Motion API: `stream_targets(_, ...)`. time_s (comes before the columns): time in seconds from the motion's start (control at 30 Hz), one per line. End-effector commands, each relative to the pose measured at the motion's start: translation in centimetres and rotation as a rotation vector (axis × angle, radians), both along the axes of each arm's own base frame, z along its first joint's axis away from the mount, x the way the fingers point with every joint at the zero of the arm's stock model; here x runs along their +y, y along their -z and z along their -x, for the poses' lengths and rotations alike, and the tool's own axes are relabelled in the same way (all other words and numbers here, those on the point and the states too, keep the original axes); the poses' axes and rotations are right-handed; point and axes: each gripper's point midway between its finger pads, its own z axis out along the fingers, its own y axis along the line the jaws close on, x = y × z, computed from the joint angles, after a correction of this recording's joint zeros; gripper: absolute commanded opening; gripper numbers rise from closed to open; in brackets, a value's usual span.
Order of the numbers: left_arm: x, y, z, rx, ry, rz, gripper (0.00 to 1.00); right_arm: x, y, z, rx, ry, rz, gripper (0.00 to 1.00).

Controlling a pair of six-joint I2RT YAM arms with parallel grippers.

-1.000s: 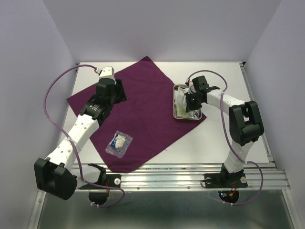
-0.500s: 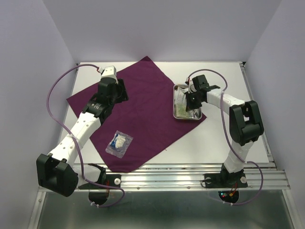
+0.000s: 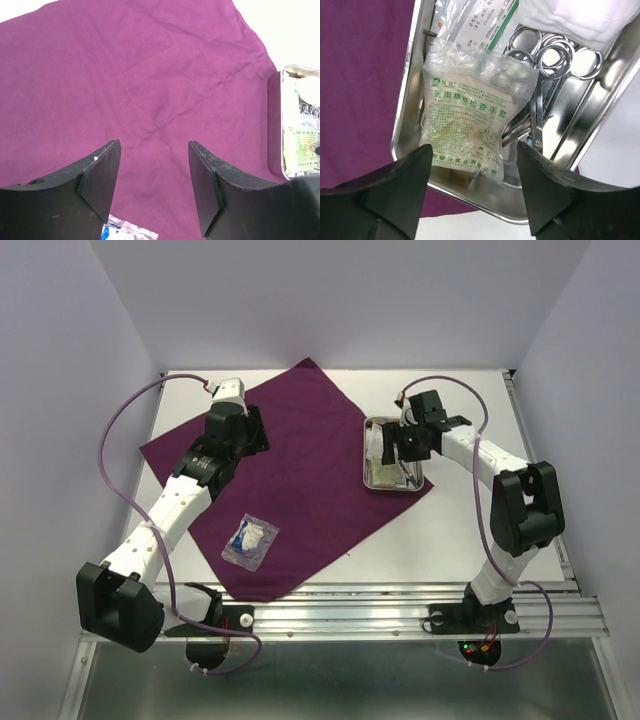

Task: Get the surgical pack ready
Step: Place the medical item in the container, then pick up the medical item from the surgical kit.

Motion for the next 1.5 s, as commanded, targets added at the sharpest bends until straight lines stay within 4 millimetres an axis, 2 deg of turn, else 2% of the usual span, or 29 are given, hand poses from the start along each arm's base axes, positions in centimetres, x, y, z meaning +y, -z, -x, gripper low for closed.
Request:
stream_targets(0.0,0.1,-0.5,-0.1,-0.032,-0.001,0.004,0.68,-0.4,-4.1,-1.5,-0.125,0.041,-0.011,0.77)
stream_targets(0.17,0.4,-0.6,0.0,-0.034,-0.011,-0.001,0.68,0.1,-5.4,-1.4,-0.135,0.043,-0.049,0.77)
stream_targets(0.3,0.7,-0.4,0.0,-0.030,-0.030,-0.001,0.68,2.9,-7.5,-0.9,-0.173,0.023,-0.098,0.75)
stream_targets(0.33,0.7,-0.3,0.0,-0.026,-0.035,0.002,0.68,5.1,-7.9,-0.1,-0.184,-0.014,-0.105,0.75)
stream_targets(0.4,1.1,-0.3,0.0,-0.015,-0.054,0.006,0.68,7.7,-9.0,0.7,-0.204,-0.032,-0.138,0.73)
stream_targets(0.43,1.4,-0.3,-0.1,-0.010,-0.071,0.015,0.68,10.2,-9.5,1.9,-0.214,-0.074,-0.154,0.72)
stream_targets(0.5,2.1,-0.7,0.0,-0.005,-0.093,0.021,0.68,13.4,-10.0,3.0,-0.223,-0.095,-0.211,0.70)
stream_targets(0.53,2.6,-1.1,0.0,-0.008,-0.108,0.027,0.68,14.8,-10.0,3.8,-0.218,-0.118,-0.231,0.69)
stream_targets(0.57,3.5,-1.5,0.0,-0.004,-0.139,0.031,0.68,17.3,-9.9,5.5,-0.204,-0.170,-0.257,0.68)
stream_targets(0.6,4.2,-1.9,0.0,-0.008,-0.159,0.031,0.68,19.0,-10.0,6.1,-0.208,-0.198,-0.287,0.67)
stream_targets(0.63,4.8,-2.2,0.1,-0.009,-0.174,0.033,0.69,20.4,-8.7,6.8,-0.177,-0.214,-0.290,0.67)
stream_targets(0.67,5.9,-2.7,0.1,-0.010,-0.202,0.036,0.69,22.6,-8.8,8.1,-0.173,-0.260,-0.303,0.66)
stream_targets(0.7,6.4,-3.1,0.2,-0.014,-0.215,0.039,0.70,23.7,-8.3,8.6,-0.160,-0.279,-0.302,0.66)
stream_targets(0.73,7.0,-3.7,0.4,-0.025,-0.229,0.044,0.70,25.0,-6.5,9.0,-0.128,-0.302,-0.284,0.66)
stream_targets(0.77,7.5,-4.3,0.5,-0.033,-0.241,0.047,0.70,26.4,-6.9,9.1,-0.138,-0.324,-0.295,0.66)
stream_targets(0.8,8.4,-4.7,0.6,-0.038,-0.263,0.053,0.70,28.0,-6.7,10.1,-0.140,-0.359,-0.300,0.66)
stream_targets(0.87,9.3,-5.6,1.1,-0.053,-0.286,0.062,0.70,30.2,-5.2,10.4,-0.120,-0.395,-0.293,0.65)
stream_targets(0.93,10.8,-6.0,1.5,-0.060,-0.349,0.070,0.70,31.9,-4.0,11.4,-0.103,-0.441,-0.276,0.66)
stream_targets(0.97,11.4,-6.1,1.8,-0.051,-0.370,0.070,0.70,32.3,-3.4,11.3,-0.093,-0.452,-0.267,0.66)
stream_targets(1.0,12.2,-6.2,1.9,-0.053,-0.397,0.072,0.70,33.3,-2.1,11.7,-0.071,-0.480,-0.250,0.66)
stream_targets(1.13,13.3,-6.0,2.4,-0.050,-0.422,0.084,0.71,35.5,1.0,13.8,-0.003,-0.573,-0.222,0.69)
stream_targets(1.23,13.4,-5.6,2.6,-0.050,-0.417,0.090,0.71,35.8,3.4,14.7,0.041,-0.610,-0.182,0.70)
stream_targets(1.27,13.3,-5.4,2.5,-0.048,-0.410,0.097,0.70,36.2,3.8,15.6,0.060,-0.641,-0.188,0.70)
stream_targets(1.37,13.0,-5.2,2.3,-0.046,-0.398,0.105,0.71,36.5,4.5,16.6,0.085,-0.664,-0.187,0.68)
stream_targets(1.47,12.9,-5.0,2.3,-0.042,-0.393,0.105,0.70,36.6,4.8,17.4,0.099,-0.687,-0.189,0.58)
